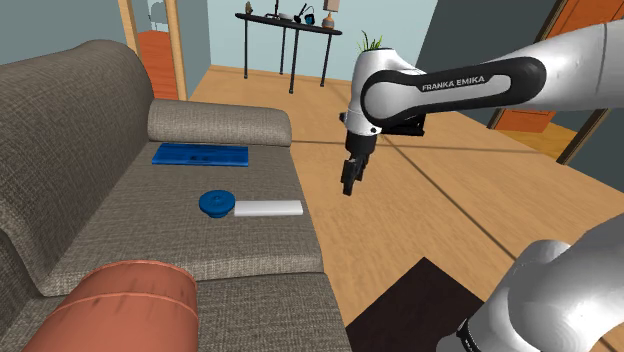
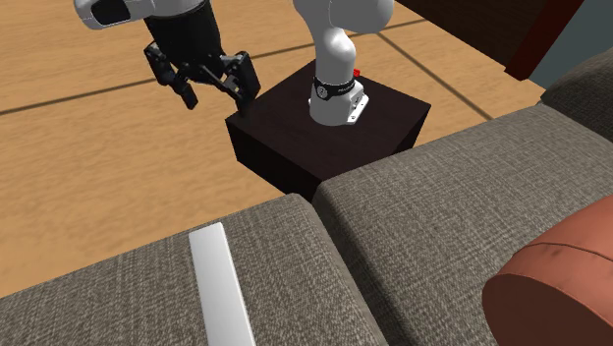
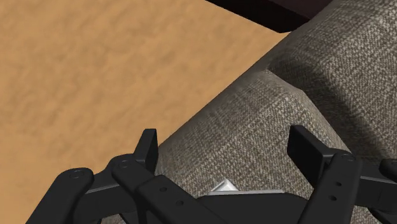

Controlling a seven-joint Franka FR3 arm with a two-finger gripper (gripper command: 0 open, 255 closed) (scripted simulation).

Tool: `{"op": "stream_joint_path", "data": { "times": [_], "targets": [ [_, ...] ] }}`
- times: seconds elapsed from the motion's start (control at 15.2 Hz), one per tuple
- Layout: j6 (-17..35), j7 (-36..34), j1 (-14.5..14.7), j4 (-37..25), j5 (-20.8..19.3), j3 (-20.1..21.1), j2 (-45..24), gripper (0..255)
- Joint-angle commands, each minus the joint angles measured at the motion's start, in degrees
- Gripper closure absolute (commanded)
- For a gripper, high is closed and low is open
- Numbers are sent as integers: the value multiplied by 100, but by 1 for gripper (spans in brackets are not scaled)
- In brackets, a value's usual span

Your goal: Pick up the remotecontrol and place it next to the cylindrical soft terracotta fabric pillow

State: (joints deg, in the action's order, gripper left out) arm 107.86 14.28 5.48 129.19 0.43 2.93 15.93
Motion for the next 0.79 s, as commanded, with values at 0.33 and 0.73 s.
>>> {"op": "stream_joint_path", "data": {
  "times": [0.33,0.73],
  "targets": [
    [715,695,225,-922,-15,149,-1448,0],
    [1068,1213,408,-1850,-87,341,-2578,0]
  ]
}}
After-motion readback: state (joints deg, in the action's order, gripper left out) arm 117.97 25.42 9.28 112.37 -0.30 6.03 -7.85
